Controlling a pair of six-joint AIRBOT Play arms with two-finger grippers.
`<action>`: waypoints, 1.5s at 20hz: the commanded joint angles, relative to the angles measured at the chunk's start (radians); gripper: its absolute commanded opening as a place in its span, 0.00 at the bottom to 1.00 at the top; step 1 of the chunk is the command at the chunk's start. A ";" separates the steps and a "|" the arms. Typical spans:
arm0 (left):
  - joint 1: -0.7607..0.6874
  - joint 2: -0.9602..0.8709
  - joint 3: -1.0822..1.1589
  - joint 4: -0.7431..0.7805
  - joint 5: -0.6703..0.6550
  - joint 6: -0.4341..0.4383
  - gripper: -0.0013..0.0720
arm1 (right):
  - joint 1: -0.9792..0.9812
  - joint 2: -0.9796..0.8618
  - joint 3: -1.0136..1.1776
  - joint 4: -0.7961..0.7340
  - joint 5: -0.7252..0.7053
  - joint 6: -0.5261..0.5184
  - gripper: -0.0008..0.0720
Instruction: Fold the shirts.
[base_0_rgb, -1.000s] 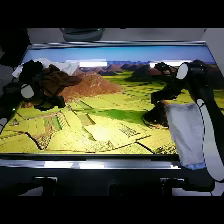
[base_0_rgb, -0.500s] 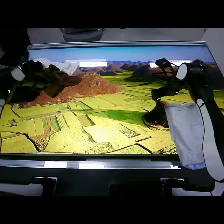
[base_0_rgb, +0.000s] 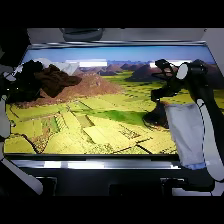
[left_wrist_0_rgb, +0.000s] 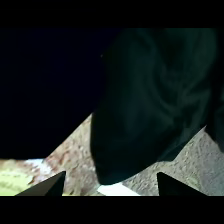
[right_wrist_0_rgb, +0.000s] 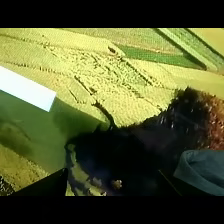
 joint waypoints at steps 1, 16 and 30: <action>-0.010 -0.052 -0.016 -0.192 0.181 0.136 1.00 | 0.000 0.000 0.000 0.003 0.006 -0.024 0.92; -0.052 0.195 0.044 -0.294 0.194 0.353 0.05 | -0.001 0.067 0.002 -0.105 0.031 -0.143 0.91; -0.590 0.761 -0.020 -0.292 -0.184 0.432 0.05 | -0.001 0.714 0.002 -0.266 0.058 -0.130 0.91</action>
